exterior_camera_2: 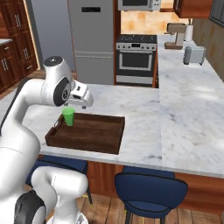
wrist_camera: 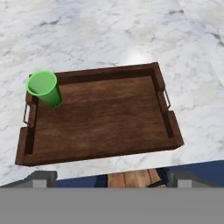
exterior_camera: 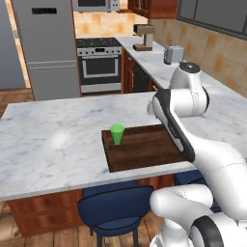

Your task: There is a tray on the dining counter. Grab the cup, mug, and pitcher and place them on the tray. The pitcher may be placed next to the tray if it cannot fit the tray.

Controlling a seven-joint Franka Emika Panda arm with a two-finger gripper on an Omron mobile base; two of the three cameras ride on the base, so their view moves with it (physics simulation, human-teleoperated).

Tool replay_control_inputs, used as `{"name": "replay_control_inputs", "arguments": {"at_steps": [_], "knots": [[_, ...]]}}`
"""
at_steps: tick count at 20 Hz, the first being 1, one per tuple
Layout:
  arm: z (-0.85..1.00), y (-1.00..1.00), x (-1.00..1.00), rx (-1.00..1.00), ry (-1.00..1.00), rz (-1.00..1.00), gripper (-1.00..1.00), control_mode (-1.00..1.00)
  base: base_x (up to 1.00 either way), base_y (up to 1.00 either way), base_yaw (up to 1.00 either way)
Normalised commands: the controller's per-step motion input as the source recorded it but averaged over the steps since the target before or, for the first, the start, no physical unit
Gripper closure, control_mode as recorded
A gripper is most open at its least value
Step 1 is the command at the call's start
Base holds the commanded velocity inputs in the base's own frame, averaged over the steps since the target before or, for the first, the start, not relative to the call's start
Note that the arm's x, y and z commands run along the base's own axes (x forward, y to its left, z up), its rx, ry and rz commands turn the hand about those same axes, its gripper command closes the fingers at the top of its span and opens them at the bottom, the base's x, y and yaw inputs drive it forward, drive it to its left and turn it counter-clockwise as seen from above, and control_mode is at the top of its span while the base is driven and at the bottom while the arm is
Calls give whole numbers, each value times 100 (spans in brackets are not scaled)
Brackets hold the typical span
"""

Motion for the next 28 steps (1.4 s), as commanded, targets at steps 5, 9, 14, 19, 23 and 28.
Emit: {"name": "replay_control_inputs", "arguments": {"at_steps": [5,9,14,19,23,28], "knots": [[10,-23,-51,0,0,0,-100,-100,0,0,0],[0,-1,-44,0,0,0,-100,-100,0,0,0],[18,0,-29,0,2,0,-100,-100,0,0,0],[21,3,-25,-2,18,0,-100,-100,0,0,0],[5,11,-11,-3,16,1,-100,-100,0,0,0],[0,17,-1,-4,2,8,-100,-100,0,0,0]]}}
